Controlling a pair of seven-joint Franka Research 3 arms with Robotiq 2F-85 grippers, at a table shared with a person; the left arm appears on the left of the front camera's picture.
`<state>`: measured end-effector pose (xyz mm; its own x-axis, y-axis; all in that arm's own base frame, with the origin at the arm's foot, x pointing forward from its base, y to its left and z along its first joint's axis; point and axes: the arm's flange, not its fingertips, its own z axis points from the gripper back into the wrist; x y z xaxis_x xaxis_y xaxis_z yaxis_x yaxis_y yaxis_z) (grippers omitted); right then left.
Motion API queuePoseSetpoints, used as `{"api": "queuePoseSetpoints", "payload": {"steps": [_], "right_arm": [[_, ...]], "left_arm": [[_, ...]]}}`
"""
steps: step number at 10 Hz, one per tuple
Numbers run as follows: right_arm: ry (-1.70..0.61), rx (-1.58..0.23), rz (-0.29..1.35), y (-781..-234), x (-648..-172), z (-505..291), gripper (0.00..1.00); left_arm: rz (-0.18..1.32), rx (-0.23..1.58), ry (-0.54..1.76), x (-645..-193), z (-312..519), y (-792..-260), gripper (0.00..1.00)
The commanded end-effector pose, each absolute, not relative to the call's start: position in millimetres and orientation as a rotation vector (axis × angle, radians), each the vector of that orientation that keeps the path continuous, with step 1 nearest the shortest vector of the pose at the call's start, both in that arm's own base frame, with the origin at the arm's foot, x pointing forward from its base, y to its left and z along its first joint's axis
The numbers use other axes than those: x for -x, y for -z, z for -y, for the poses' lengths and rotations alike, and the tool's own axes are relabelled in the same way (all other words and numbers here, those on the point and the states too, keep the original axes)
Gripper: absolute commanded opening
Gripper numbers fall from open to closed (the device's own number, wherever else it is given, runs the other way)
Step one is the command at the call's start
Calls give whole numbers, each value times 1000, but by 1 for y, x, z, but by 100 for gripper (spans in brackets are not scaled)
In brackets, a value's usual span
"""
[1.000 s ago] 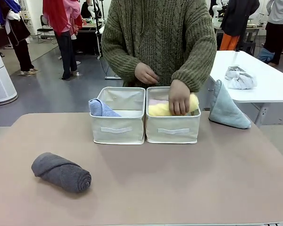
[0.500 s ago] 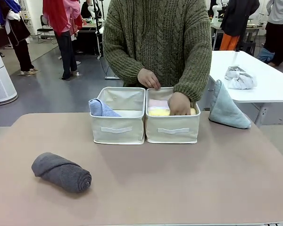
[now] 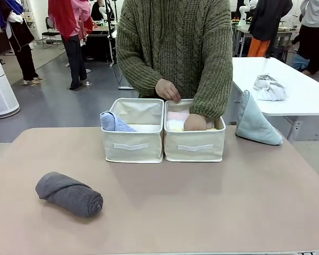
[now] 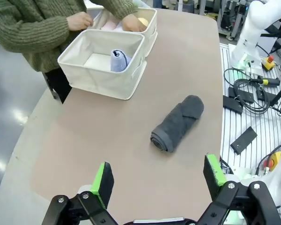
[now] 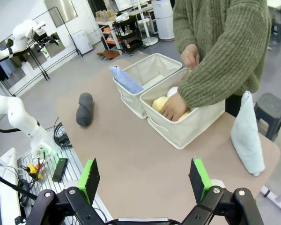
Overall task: Sort the towels based on their folding style.
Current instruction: Pick up another triangle-folded towel from the table and place it in the left Fabric basket.
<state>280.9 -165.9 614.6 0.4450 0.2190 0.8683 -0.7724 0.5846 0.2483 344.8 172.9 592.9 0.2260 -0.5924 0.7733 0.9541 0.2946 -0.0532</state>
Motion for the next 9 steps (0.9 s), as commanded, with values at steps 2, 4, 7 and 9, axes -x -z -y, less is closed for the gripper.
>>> {"api": "queuePoseSetpoints", "payload": {"steps": [2, 4, 7, 9], "right_arm": [[-675, -620, 859, -616, -292, 152, 100], [-638, -453, 787, -628, -339, 108, 100], [-826, -198, 585, -626, -429, 61, 100], [-893, -179, 506, -610, -450, 50, 100]], "left_arm": [[761, 583, 1159, -341, -168, -590, 100], [761, 583, 1159, -341, -168, -590, 100], [761, 583, 1159, -341, -168, -590, 100], [761, 583, 1159, -341, -168, -590, 100]]}}
